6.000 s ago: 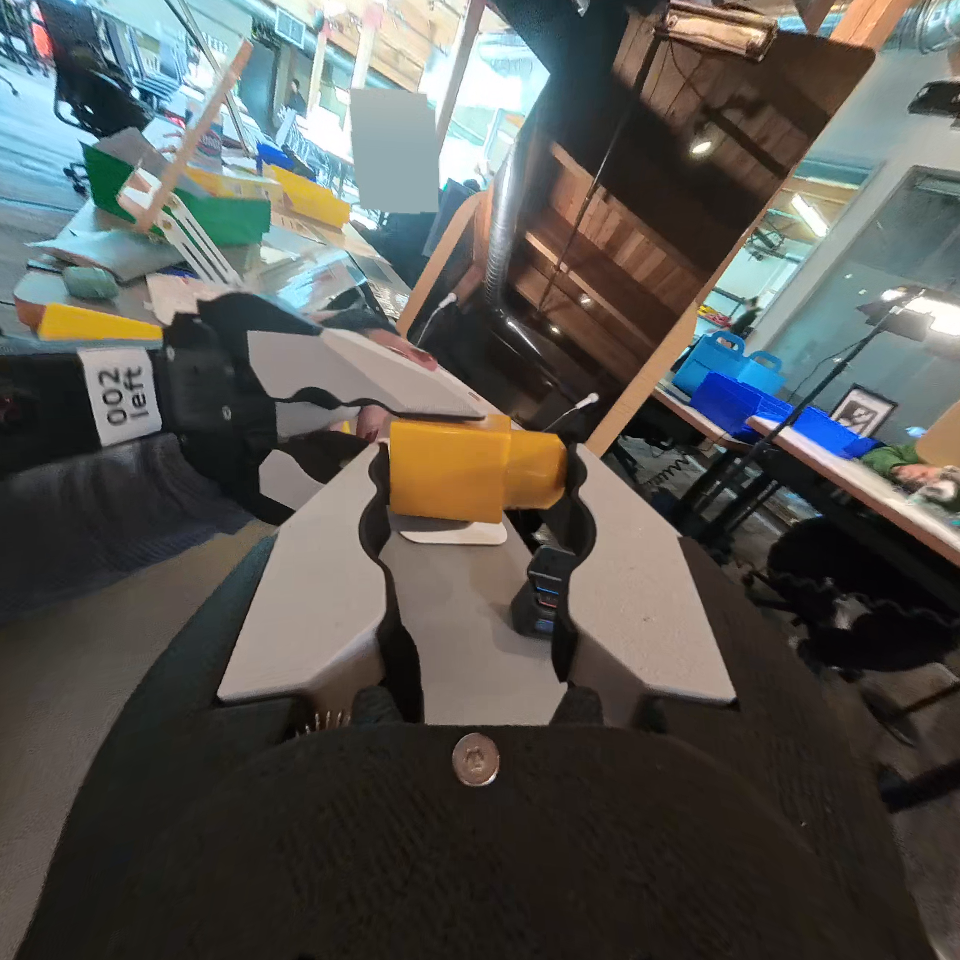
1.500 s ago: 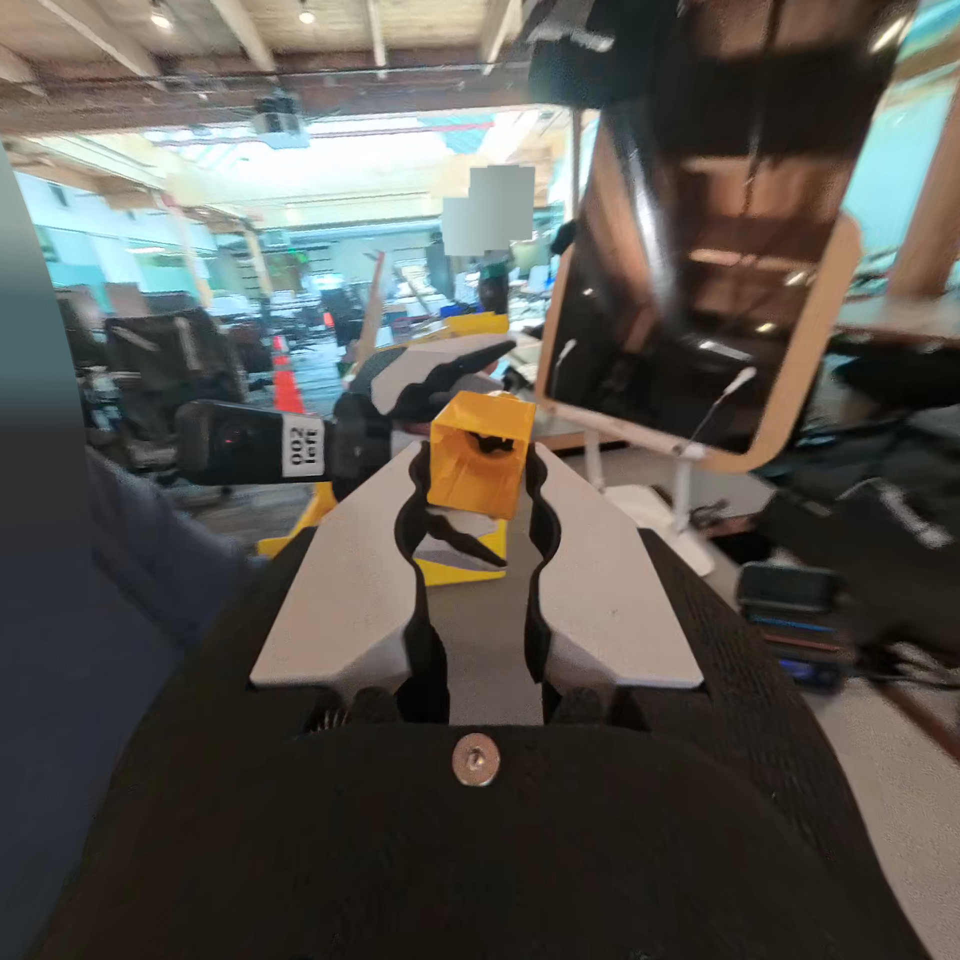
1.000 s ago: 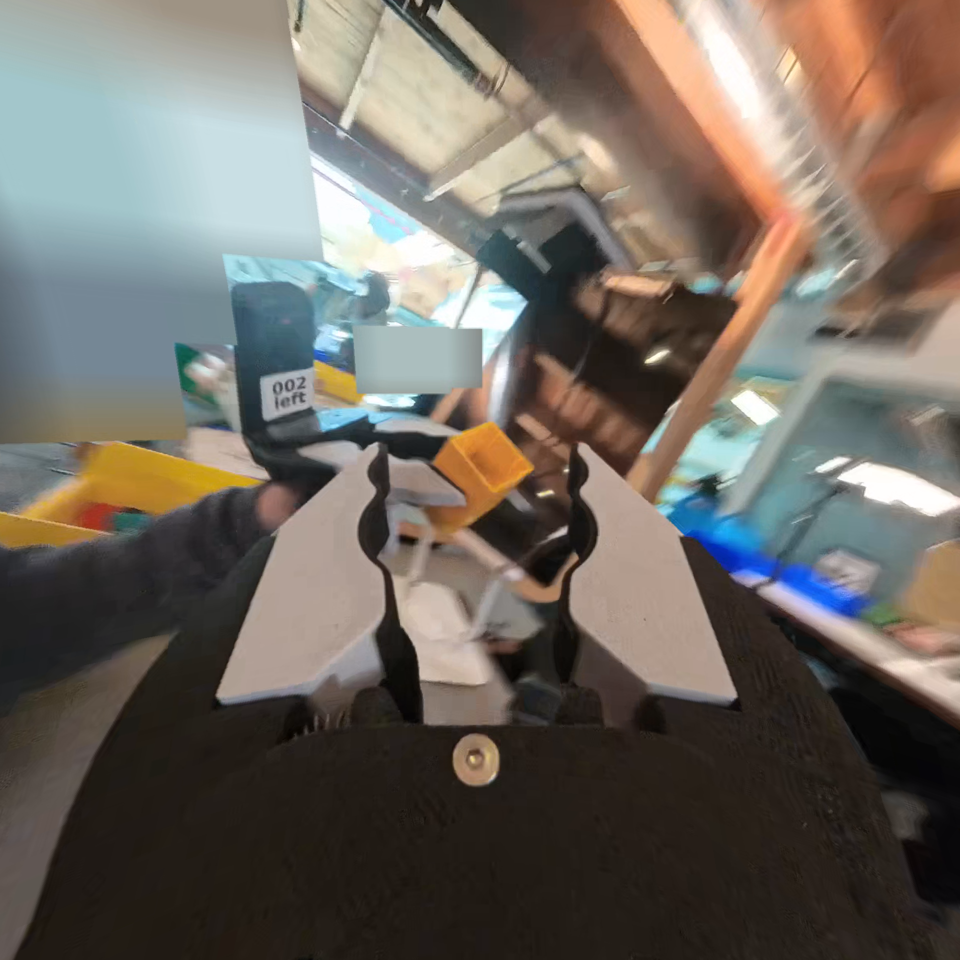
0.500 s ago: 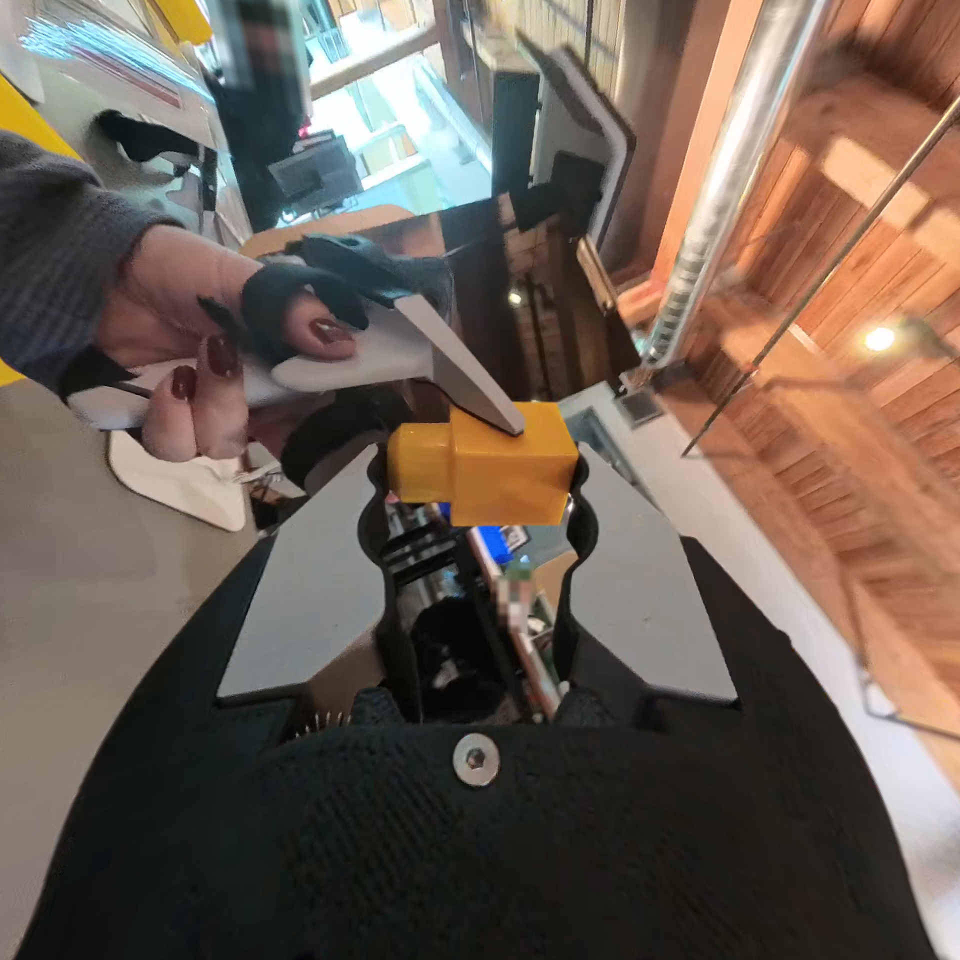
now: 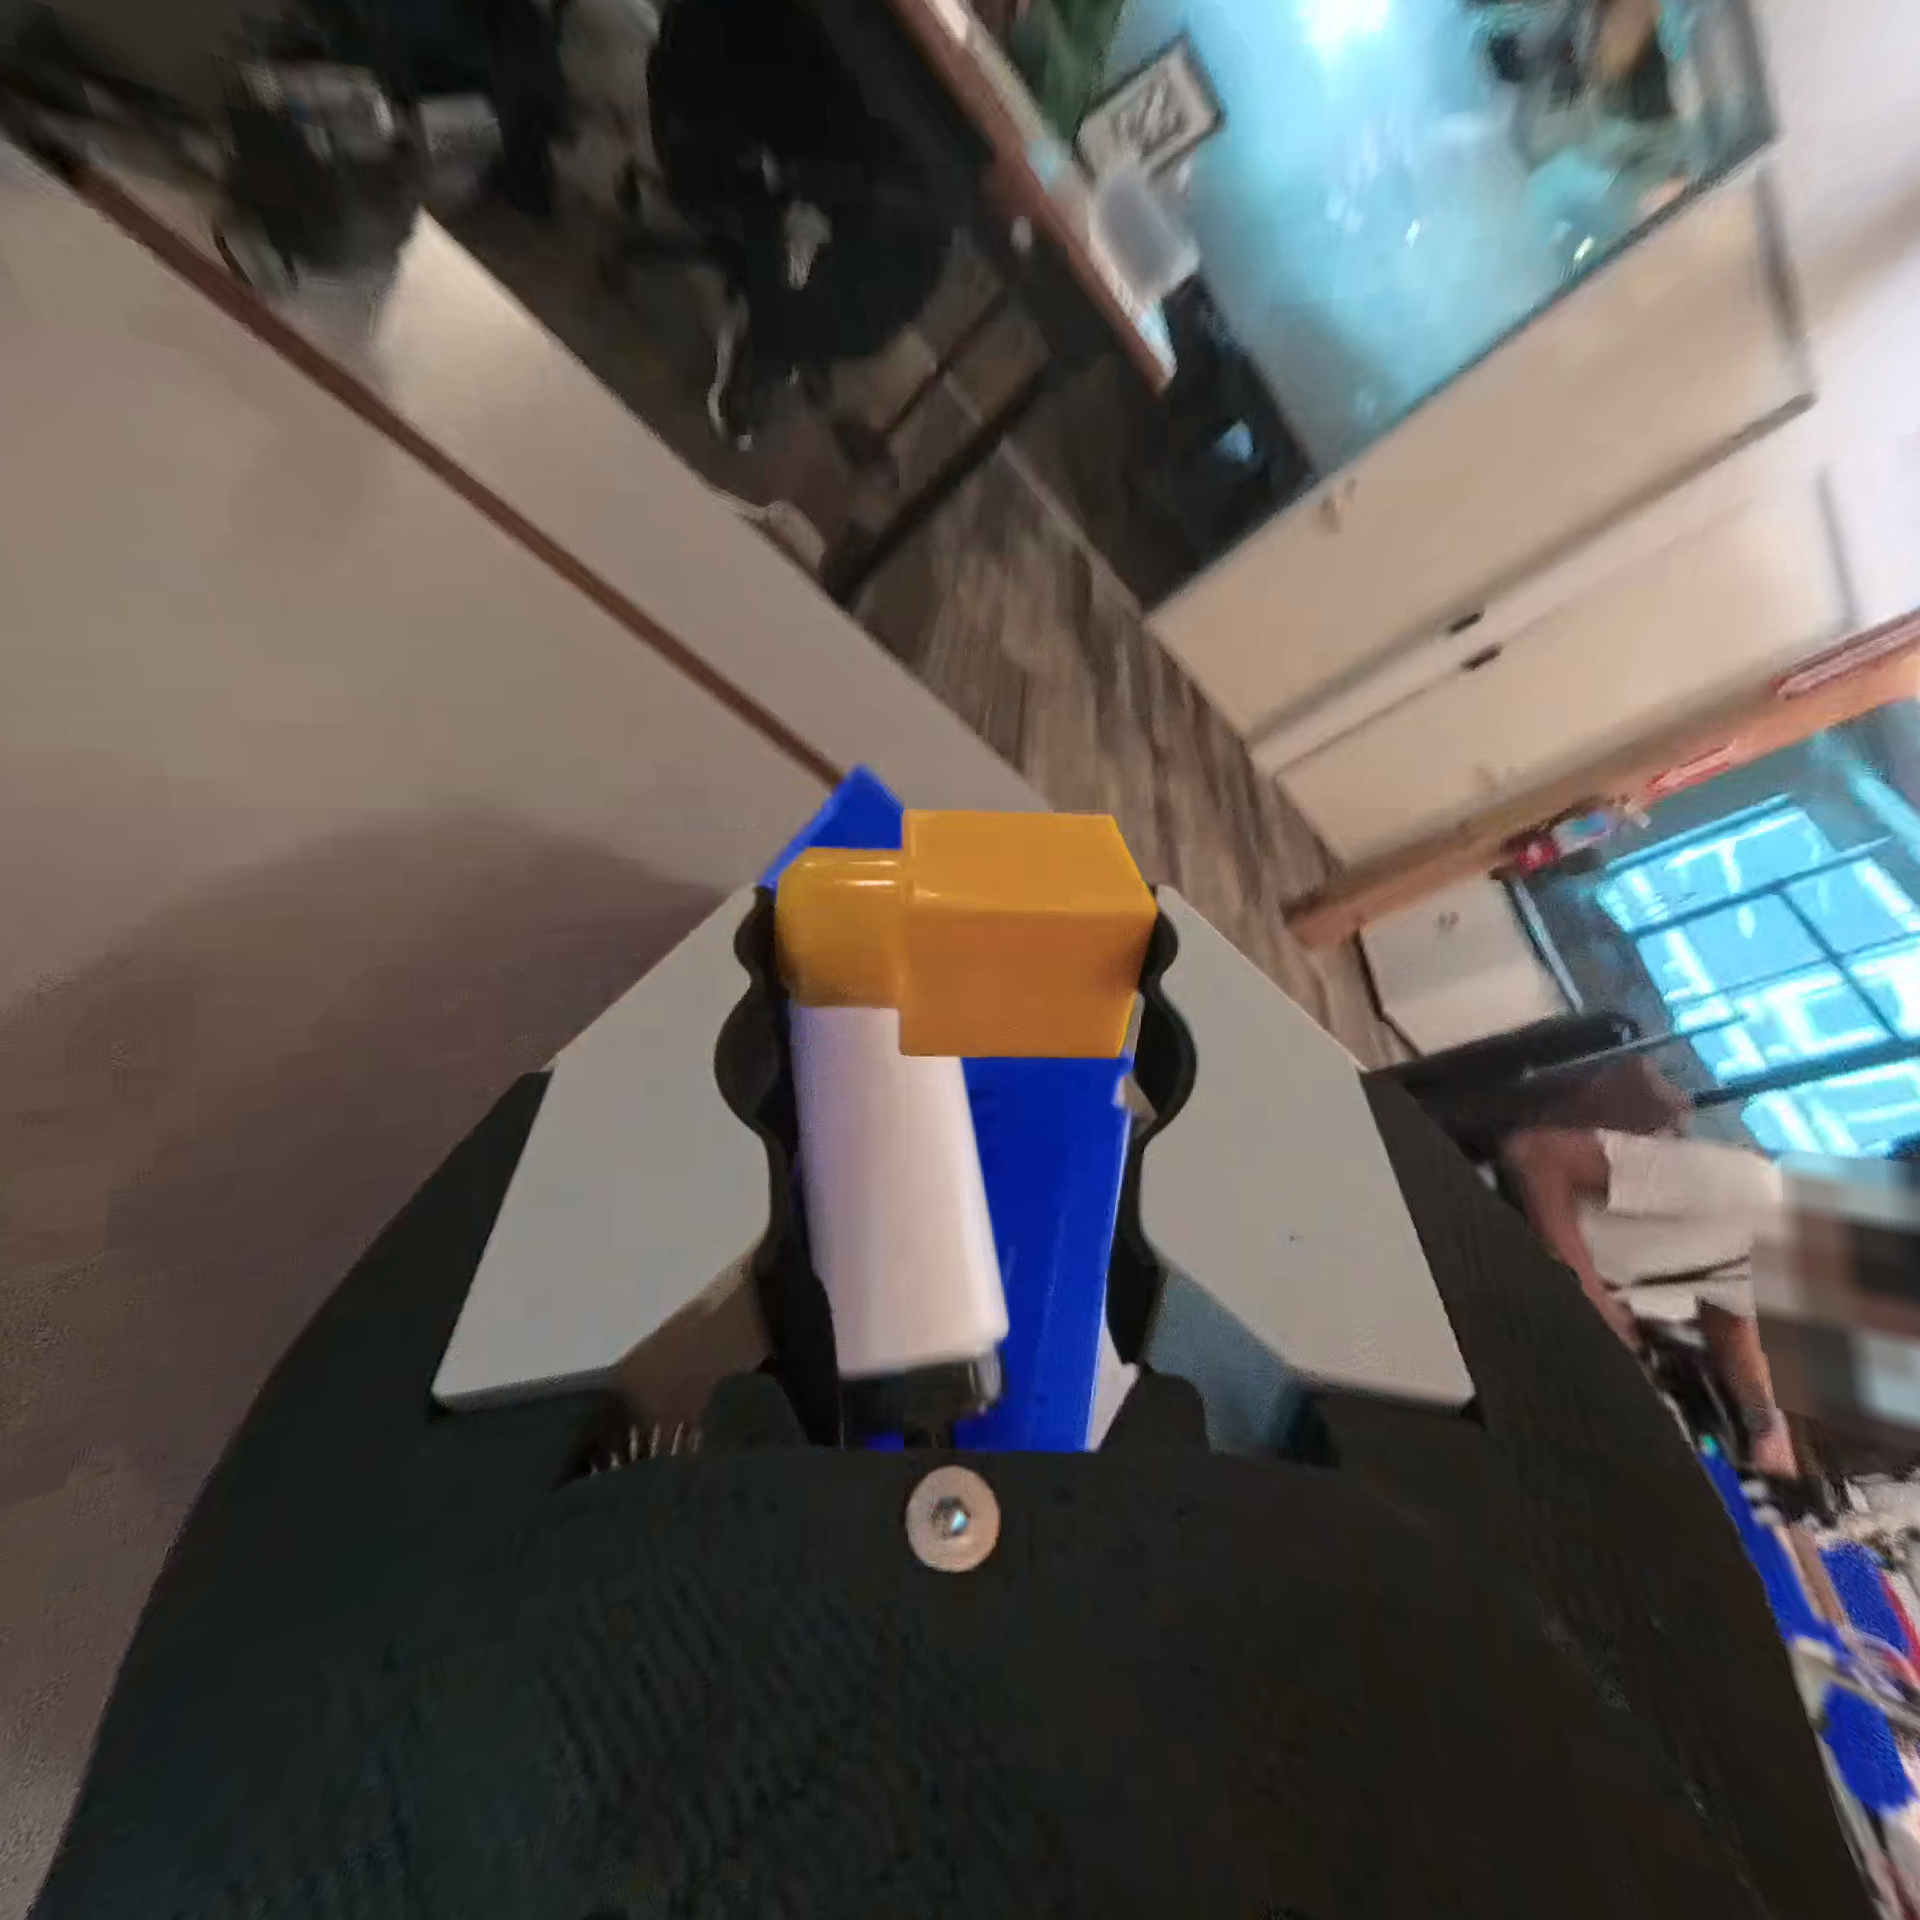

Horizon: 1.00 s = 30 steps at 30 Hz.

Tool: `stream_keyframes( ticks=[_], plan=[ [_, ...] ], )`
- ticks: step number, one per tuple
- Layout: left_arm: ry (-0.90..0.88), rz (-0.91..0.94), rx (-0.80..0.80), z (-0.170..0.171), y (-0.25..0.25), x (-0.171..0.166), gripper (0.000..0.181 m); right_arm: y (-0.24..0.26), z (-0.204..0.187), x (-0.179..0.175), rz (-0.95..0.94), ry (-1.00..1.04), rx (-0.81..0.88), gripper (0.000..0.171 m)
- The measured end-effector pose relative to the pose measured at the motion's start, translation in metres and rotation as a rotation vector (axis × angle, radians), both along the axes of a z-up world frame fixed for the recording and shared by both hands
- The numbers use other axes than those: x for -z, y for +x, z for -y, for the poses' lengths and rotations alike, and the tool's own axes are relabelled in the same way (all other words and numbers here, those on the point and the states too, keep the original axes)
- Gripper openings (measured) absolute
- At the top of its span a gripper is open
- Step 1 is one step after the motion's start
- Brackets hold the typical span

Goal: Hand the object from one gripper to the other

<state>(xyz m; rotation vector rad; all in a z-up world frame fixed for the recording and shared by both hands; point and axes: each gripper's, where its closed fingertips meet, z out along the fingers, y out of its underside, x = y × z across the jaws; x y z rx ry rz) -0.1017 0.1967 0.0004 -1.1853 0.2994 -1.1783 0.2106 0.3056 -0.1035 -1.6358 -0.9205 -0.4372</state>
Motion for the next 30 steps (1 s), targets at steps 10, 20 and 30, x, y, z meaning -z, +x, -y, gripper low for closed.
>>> stream_keyframes(
  ticks=[10, 20, 30],
  plan=[
    [0.006, -0.074, -0.13, -0.003, -0.013, 0.003, 0.052, 0.019, -0.028, 0.007, -0.114, 0.027, 0.036, 0.093],
    [0.016, -0.172, -0.233, -0.011, -0.007, 0.008, 0.051, -0.112, 0.001, -0.11, -0.375, 0.508, -0.255, 0.041],
    [0.084, -0.214, -0.271, 0.01, 0.0, -0.007, 0.009, -0.156, 0.034, -0.136, -0.854, 0.405, -0.557, 0.0]
  ],
)
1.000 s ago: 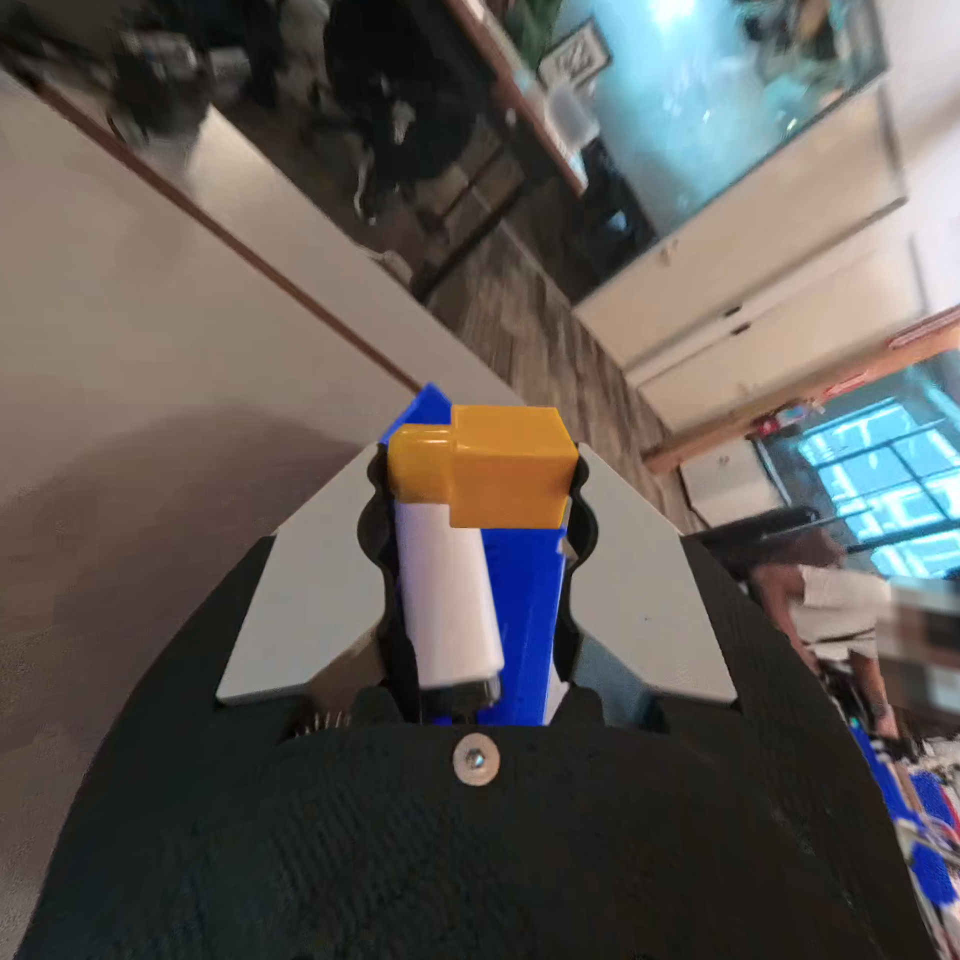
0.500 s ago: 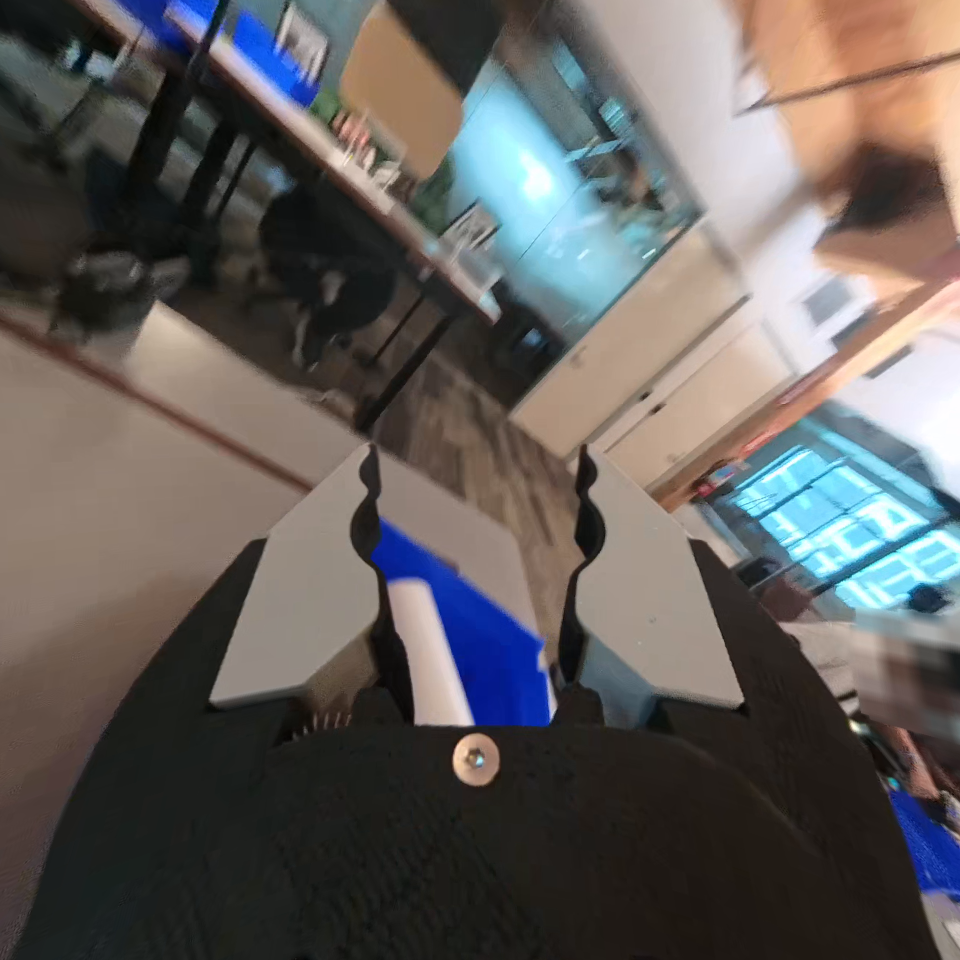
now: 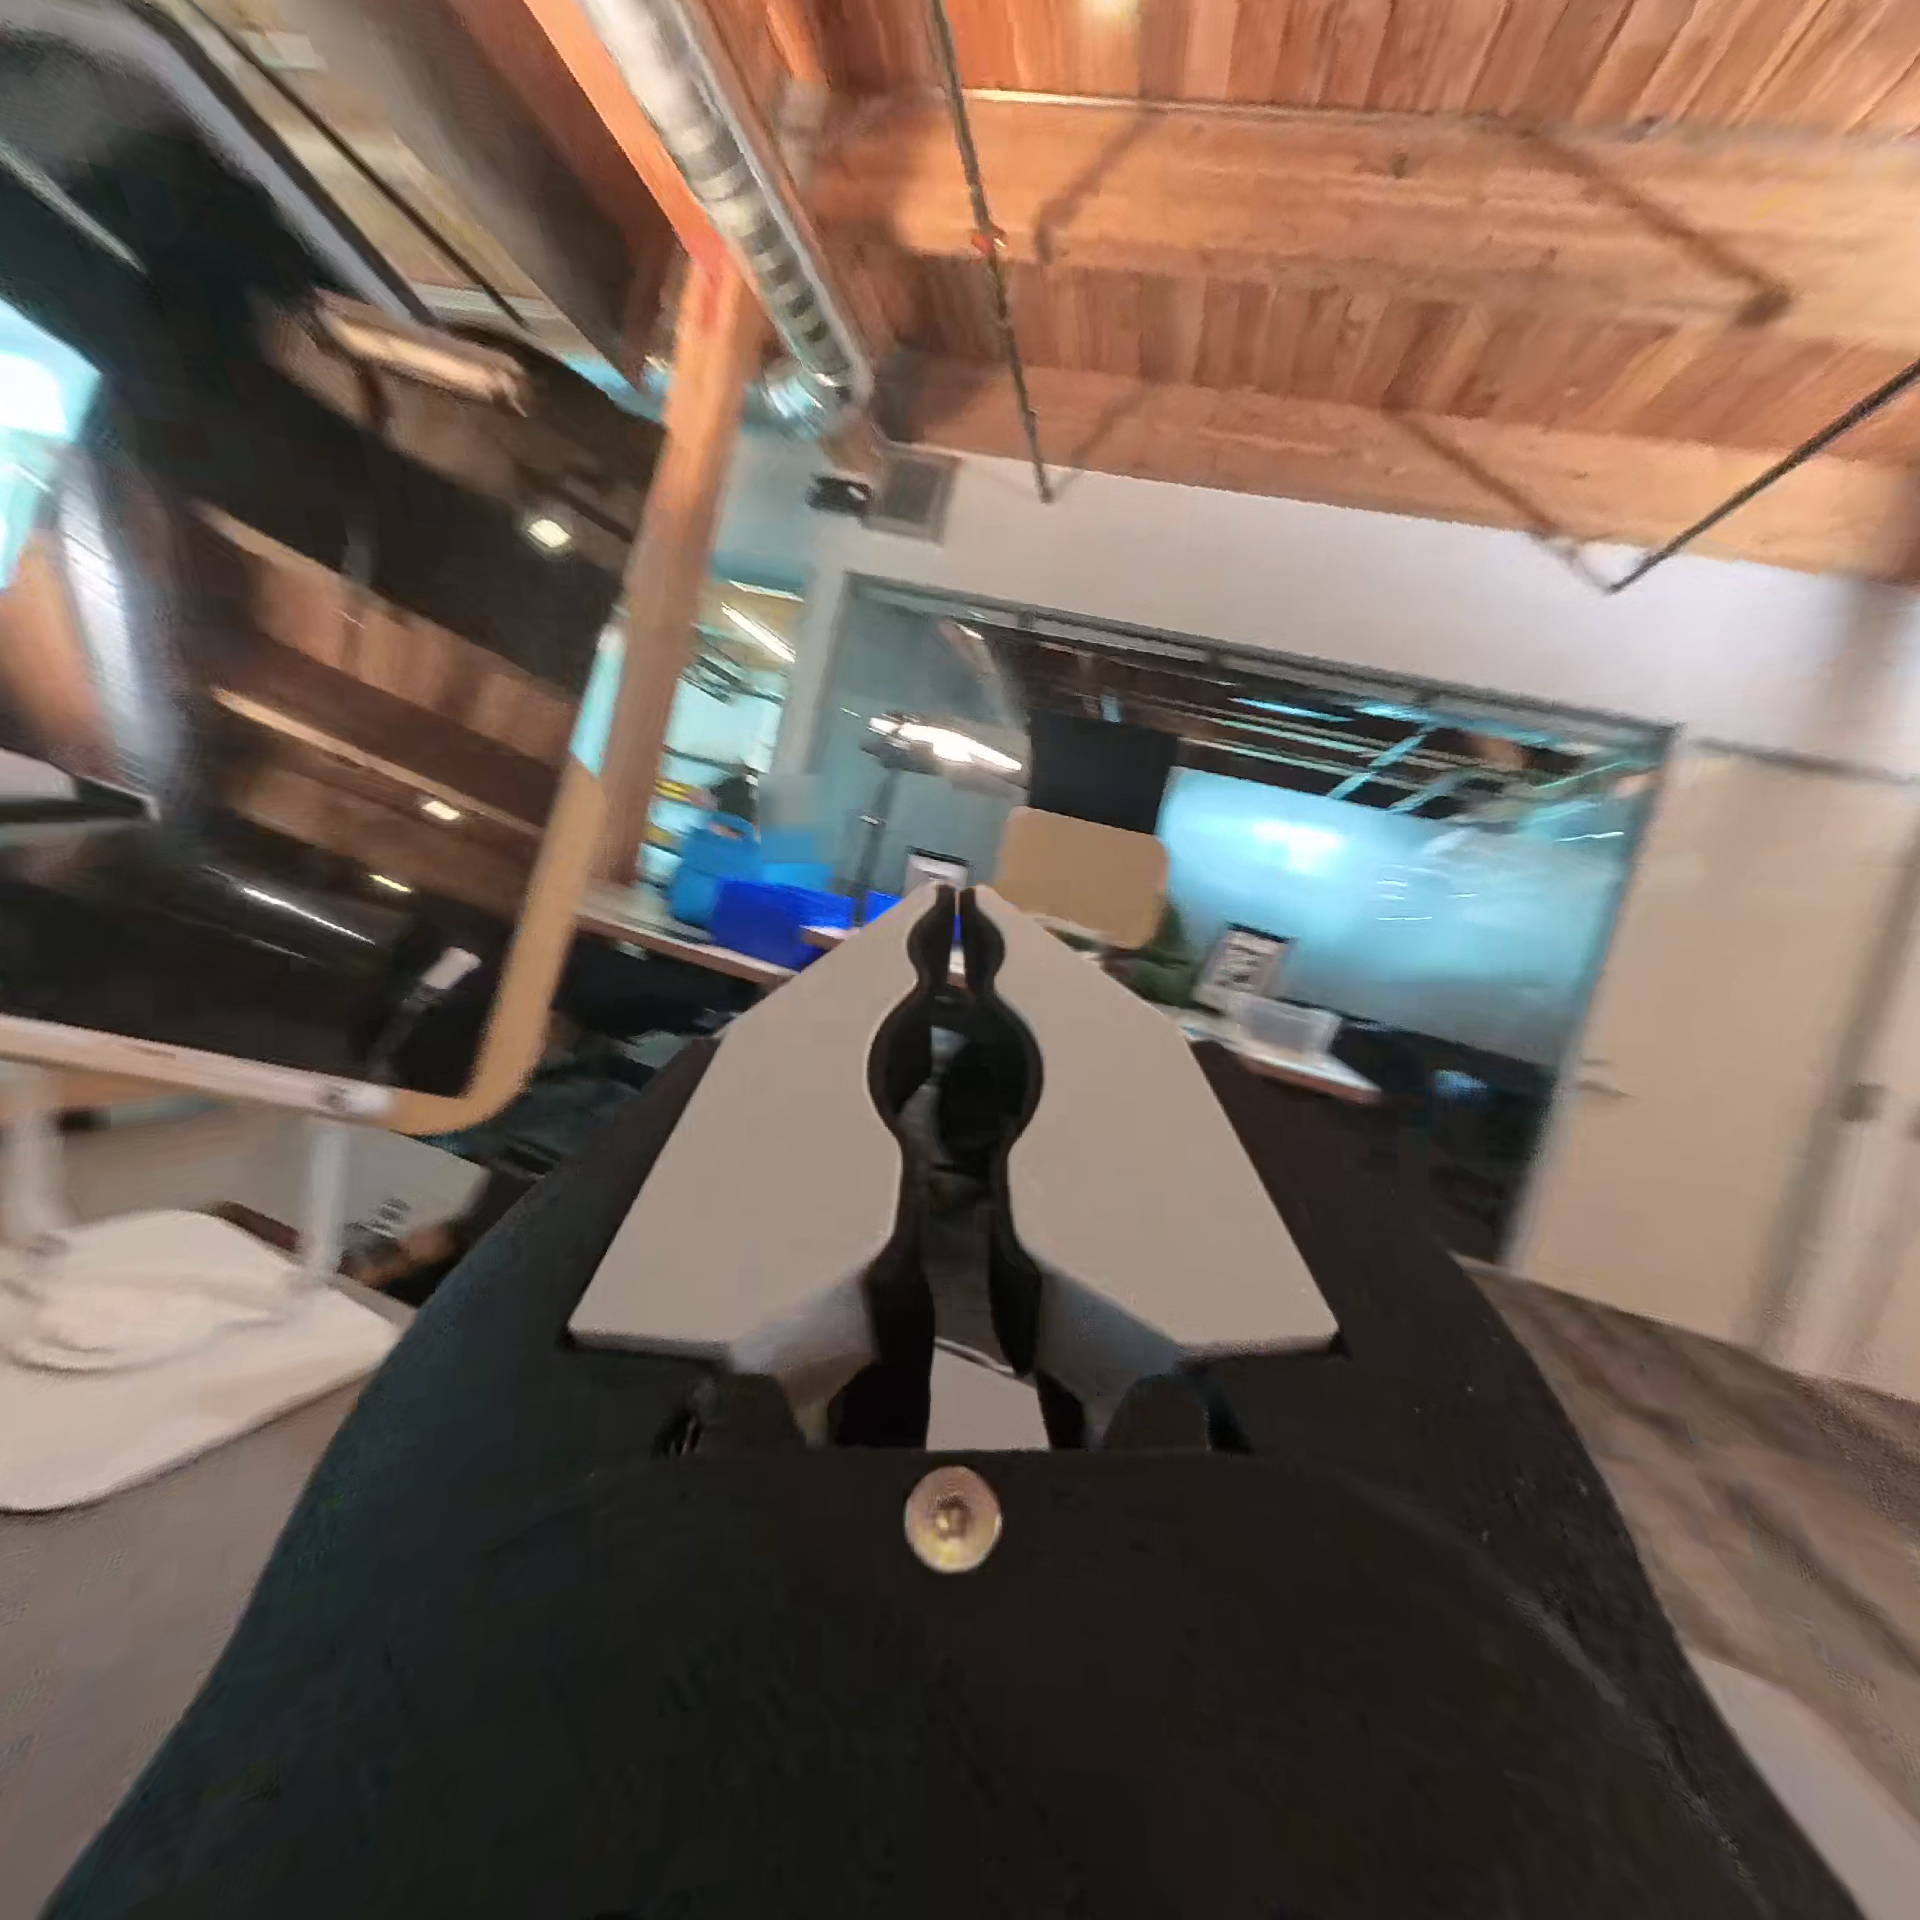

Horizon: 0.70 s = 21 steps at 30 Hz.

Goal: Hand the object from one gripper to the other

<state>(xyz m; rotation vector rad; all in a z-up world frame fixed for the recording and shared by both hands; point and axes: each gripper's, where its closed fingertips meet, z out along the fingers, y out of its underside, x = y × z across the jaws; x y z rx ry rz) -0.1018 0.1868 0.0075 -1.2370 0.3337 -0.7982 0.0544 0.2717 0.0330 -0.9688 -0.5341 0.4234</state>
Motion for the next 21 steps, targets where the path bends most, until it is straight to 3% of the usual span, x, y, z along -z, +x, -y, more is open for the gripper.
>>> stream_keyframes(
  ticks=[1, 3, 10, 16, 21],
  plan=[
    [0.019, -0.022, -0.012, 0.008, 0.005, -0.003, 0.0, -0.002, 0.001, 0.0, -0.029, -0.024, -0.061, 0.0],
    [0.05, -0.076, -0.114, 0.021, 0.007, -0.008, 0.0, -0.002, 0.002, 0.0, -0.073, -0.059, -0.131, 0.0],
    [0.068, -0.347, -0.455, 0.085, -0.014, -0.005, 0.0, 0.01, 0.002, -0.003, -0.112, -0.059, -0.163, 0.0],
    [-0.287, -0.752, -0.985, 0.149, -0.133, 0.075, 0.01, 0.02, 0.012, -0.01, -0.13, -0.023, -0.191, 0.004],
    [-0.621, -0.684, -1.048, 0.2, -0.211, 0.159, 0.028, 0.035, 0.026, -0.022, -0.177, 0.028, -0.21, 0.005]
  ],
)
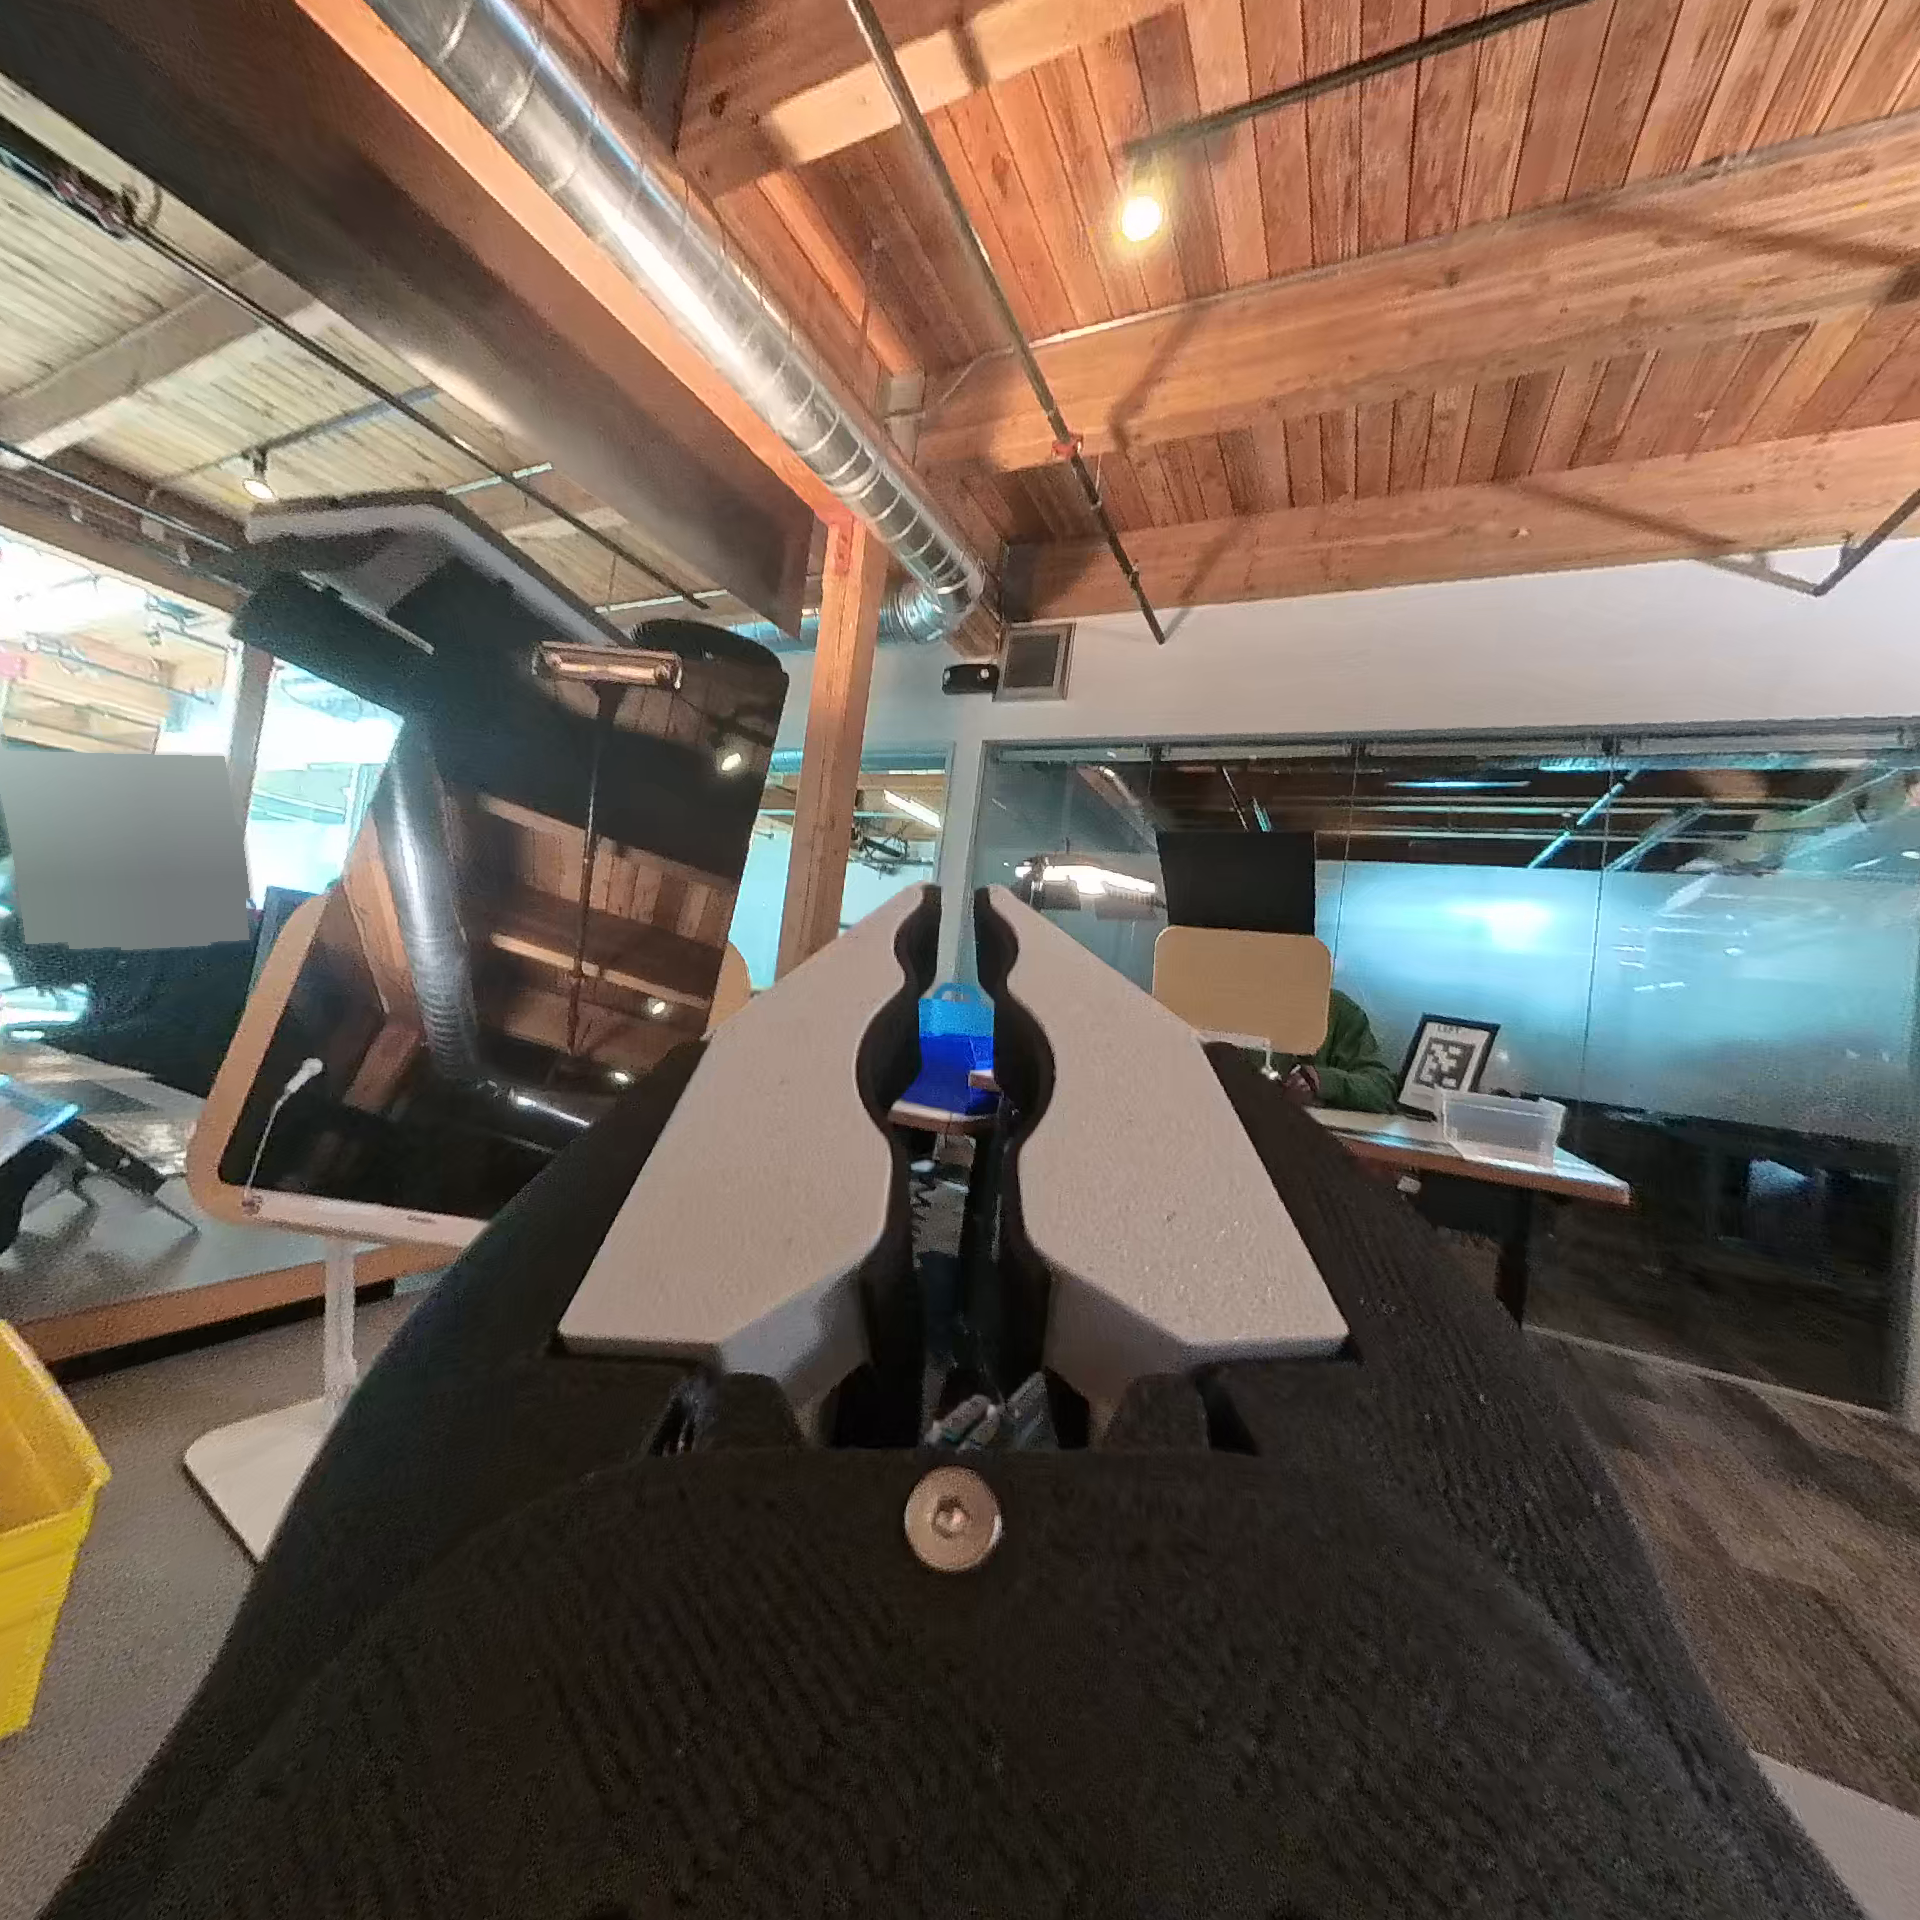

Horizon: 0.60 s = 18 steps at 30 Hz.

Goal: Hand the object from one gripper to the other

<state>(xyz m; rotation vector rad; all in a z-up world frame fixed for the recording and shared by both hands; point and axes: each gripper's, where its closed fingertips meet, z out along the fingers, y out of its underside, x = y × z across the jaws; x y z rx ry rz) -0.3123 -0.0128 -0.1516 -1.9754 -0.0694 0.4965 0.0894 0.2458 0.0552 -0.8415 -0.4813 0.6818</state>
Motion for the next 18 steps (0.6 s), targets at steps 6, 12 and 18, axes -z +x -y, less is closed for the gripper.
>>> stream_keyframes(
  ticks=[6, 12, 18],
  plan=[
    [-0.103, 0.15, -0.045, -0.006, -0.049, 0.065, 0.034, 0.012, 0.004, -0.004, -0.037, 0.003, -0.012, 0.005],
    [-0.265, 0.045, -0.05, -0.03, -0.068, 0.094, 0.046, 0.025, 0.007, -0.007, -0.065, 0.011, -0.003, 0.006],
    [-0.466, -0.192, -0.12, -0.037, -0.095, 0.115, 0.053, 0.035, 0.01, -0.01, -0.101, 0.014, -0.015, 0.005]
  ],
)
